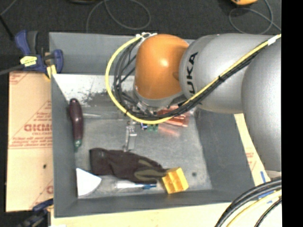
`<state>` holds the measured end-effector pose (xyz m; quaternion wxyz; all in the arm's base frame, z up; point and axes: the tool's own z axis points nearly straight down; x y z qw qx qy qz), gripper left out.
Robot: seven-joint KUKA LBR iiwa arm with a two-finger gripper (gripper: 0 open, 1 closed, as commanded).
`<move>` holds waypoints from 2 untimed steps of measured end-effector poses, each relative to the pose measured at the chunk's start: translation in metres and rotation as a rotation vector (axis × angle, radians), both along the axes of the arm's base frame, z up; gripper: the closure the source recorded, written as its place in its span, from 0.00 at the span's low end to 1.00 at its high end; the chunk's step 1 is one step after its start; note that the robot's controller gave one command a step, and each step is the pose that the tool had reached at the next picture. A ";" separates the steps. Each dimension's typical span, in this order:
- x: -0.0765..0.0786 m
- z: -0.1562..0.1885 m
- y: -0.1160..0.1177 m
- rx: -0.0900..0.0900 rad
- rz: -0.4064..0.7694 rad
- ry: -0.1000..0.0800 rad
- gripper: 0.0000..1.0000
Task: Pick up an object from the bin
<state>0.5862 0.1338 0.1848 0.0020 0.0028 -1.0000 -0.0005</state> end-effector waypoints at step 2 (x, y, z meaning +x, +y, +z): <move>-0.032 -0.038 -0.019 0.001 0.015 -0.012 0.00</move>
Offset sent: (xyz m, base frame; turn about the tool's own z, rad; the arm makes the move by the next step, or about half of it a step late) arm -0.0611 -0.0335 -0.0762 -0.0295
